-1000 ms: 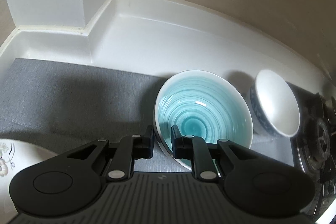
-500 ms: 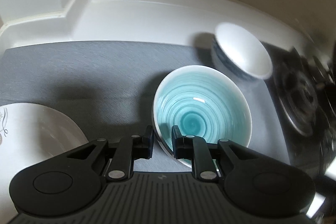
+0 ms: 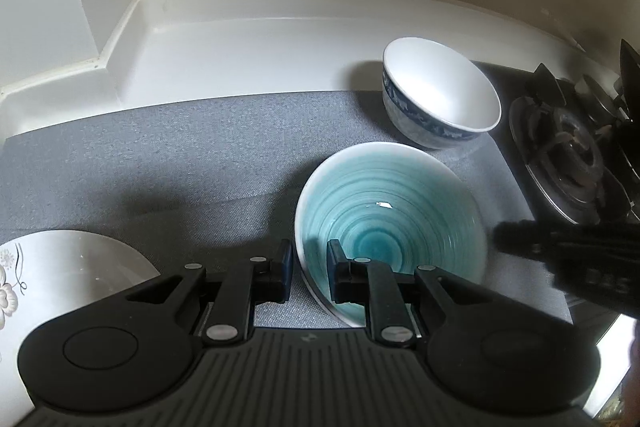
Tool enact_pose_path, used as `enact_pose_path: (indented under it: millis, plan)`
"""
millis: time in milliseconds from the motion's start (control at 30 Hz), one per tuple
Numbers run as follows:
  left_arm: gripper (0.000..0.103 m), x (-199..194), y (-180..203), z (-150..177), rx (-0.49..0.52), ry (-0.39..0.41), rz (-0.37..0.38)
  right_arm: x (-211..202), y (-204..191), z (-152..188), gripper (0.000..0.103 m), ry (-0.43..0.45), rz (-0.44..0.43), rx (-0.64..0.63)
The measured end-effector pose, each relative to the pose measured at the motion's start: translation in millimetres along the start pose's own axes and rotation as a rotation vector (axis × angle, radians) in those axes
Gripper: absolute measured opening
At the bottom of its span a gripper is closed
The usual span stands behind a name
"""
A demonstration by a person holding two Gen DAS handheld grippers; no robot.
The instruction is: Organize plates and bowls
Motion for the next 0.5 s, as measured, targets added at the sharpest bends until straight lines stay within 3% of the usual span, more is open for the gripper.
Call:
enact_pose_path:
  millis: [500]
  plan:
    - [0.017, 6.4, 1.3, -3.9, 0.032, 0.009, 0.013, 24.3, 4.5, -6.7, 0.021, -0.009, 0.025, 0.045]
Point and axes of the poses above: each gripper's, at about its wrist camera, not at the fingertips, and x roughly the way its jaws point, y to its right, z to its underside, the point moved 2 cm from there along x, roughly the way its jaws point, and after that the axes turned 9 degrees about -z, right-handed, at the moved point
